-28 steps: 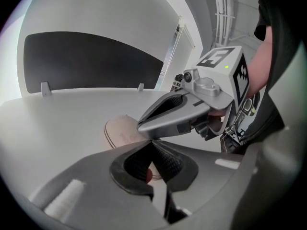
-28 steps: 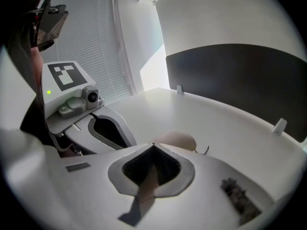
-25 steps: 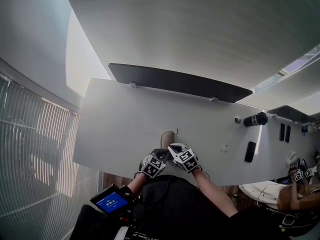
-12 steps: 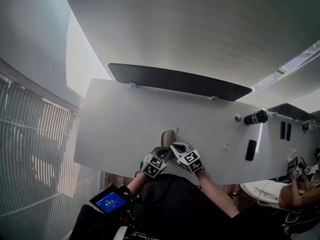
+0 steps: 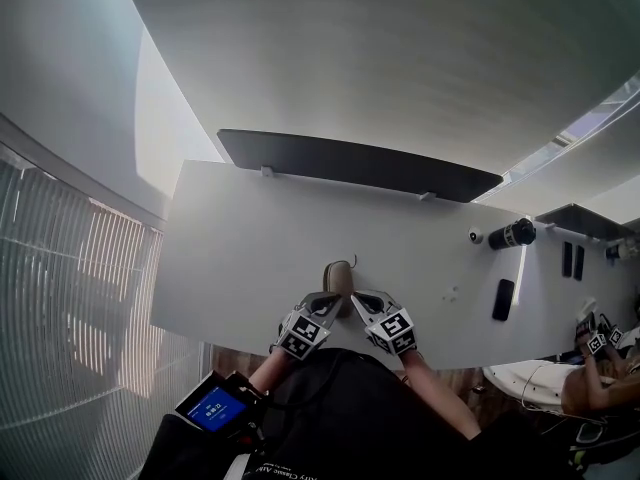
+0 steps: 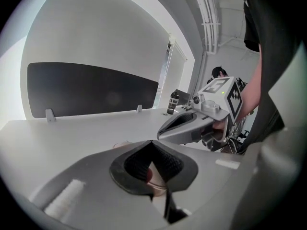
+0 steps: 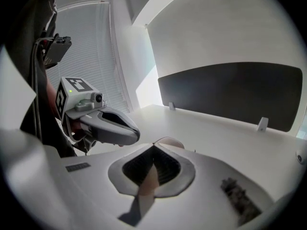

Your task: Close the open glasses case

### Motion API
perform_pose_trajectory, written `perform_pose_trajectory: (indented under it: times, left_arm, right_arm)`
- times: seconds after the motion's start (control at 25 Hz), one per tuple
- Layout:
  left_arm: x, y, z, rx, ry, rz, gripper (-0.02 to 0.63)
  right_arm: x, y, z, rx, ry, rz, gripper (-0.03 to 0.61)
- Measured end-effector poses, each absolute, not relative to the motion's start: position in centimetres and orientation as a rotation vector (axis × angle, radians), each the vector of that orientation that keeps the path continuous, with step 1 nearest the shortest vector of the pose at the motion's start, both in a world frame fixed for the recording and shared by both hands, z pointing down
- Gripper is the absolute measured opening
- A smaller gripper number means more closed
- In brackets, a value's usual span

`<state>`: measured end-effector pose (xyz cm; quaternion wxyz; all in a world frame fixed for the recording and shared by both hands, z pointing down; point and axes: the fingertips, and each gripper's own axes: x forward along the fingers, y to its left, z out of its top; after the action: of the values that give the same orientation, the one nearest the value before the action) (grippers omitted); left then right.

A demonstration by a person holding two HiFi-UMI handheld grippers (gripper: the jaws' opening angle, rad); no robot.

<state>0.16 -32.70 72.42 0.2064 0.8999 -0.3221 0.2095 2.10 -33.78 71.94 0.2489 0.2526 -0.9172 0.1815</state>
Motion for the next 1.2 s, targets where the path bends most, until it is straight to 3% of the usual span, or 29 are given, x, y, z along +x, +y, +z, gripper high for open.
perform_pose_trajectory:
  times: [1.2]
  left_arm:
    - [-2.5, -28.3, 72.9, 2.44, -1.02, 0.601, 0.008]
  right_arm:
    - [2.3, -29.5, 69.6, 0.664, -2.565, 0.438, -0.002]
